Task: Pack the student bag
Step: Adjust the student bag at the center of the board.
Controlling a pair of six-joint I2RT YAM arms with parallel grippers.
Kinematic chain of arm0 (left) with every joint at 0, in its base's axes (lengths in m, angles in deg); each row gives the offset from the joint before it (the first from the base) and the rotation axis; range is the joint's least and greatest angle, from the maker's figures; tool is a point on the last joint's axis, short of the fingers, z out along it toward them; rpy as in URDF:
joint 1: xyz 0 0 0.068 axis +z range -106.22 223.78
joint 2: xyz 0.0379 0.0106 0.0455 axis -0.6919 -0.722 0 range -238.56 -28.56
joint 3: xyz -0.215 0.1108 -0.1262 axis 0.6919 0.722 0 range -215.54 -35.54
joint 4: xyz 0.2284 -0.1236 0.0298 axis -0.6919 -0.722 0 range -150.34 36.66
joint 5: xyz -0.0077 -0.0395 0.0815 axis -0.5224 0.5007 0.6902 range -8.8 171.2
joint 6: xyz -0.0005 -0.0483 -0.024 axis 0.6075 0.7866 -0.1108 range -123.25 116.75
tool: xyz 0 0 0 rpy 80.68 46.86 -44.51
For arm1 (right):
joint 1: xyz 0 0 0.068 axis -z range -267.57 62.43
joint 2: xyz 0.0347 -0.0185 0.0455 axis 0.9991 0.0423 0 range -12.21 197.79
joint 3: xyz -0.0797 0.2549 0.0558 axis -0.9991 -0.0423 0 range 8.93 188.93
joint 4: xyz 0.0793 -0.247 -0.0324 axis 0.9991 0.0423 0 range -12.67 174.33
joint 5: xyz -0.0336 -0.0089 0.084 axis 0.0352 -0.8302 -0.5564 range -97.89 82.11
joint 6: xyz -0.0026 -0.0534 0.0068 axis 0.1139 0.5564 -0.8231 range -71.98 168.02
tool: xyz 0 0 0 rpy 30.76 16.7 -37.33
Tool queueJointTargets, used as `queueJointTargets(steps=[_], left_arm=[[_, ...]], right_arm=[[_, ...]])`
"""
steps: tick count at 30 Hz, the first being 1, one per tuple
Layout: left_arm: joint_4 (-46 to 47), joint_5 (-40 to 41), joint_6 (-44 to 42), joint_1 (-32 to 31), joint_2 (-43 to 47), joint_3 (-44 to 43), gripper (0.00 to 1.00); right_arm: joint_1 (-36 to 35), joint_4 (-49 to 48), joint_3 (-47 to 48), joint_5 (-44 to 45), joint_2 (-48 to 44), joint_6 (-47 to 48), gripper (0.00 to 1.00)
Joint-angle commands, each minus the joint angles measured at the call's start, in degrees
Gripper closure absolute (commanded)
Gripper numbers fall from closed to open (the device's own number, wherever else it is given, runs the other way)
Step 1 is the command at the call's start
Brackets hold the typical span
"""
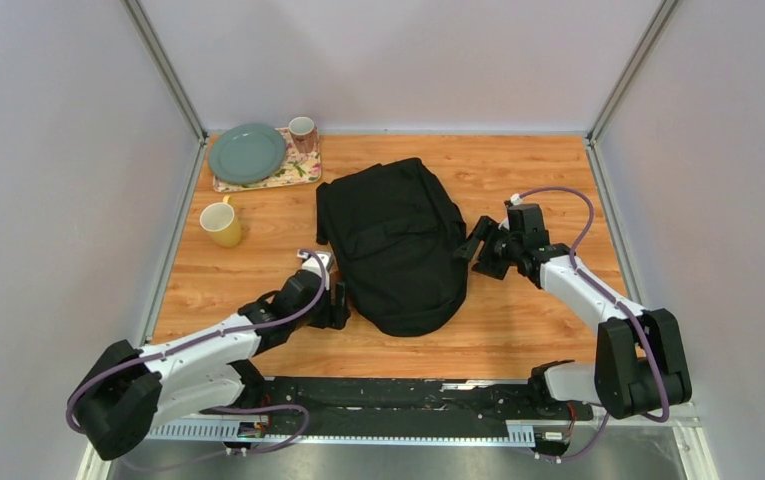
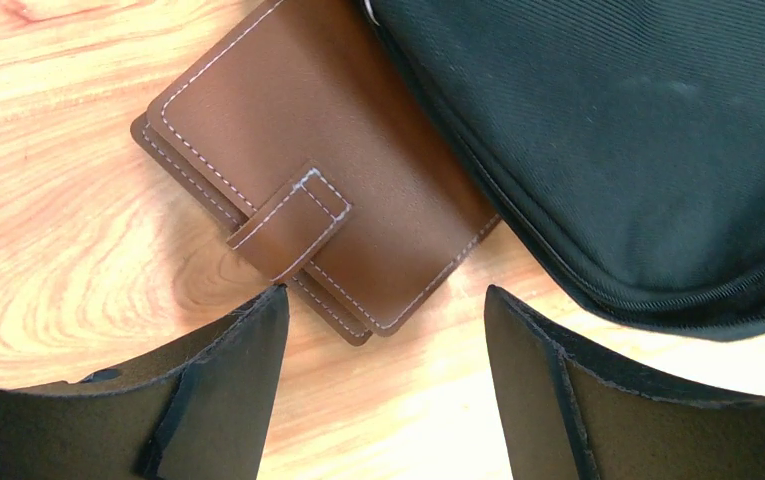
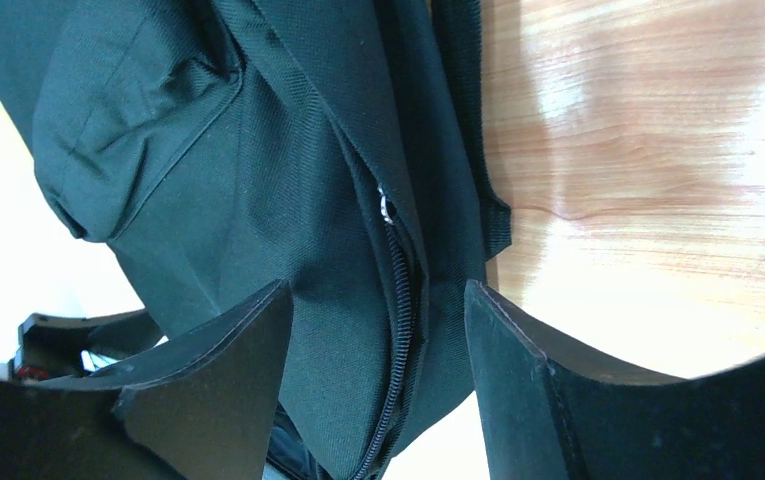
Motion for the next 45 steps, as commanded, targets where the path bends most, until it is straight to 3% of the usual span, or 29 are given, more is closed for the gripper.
queueJointTargets(steps=[1, 7, 19, 27, 34, 37, 41, 45], left_arm=[[6.19, 0.75, 1.83, 0.72, -4.71, -1.86, 0.21], [-3.02, 9.35, 4.73, 1.25, -10.35, -4.60, 0.20], [-13.13, 15.25, 2.28, 7.32, -7.37, -4.32, 0.18], [-13.15, 12.63, -0.72, 7.41, 0.63, -5.56, 0.18], [-14.46, 9.64, -0.72, 7.41, 4.41, -6.88, 0.17], [-14.20, 7.88, -0.63, 7.41, 6.69, -7.49, 0.17], [-13.06, 6.38, -0.89, 7.41, 8.90, -7.93, 0.17], [-12.71, 2.88, -0.72, 7.41, 8.99, -9.95, 0.17]], right_arm=[[0.18, -2.34, 1.22, -3.57, -0.25, 0.79, 0.33], [0.10, -0.85, 0.51, -1.13, -0.78, 1.41, 0.33], [0.01, -0.14, 0.43, -0.14, 0.80, 2.29, 0.32], [0.10, -1.72, -0.98, -1.64, 1.15, 1.06, 0.32], [-0.08, -8.65, -3.44, -9.80, 3.52, -2.19, 0.33], [-0.43, -12.69, -5.98, -11.92, 3.97, -4.73, 0.43], [-2.18, -15.78, -9.32, -11.93, 2.48, -8.34, 0.68], [-7.62, -16.14, -13.27, -3.79, -4.26, -13.78, 0.90]])
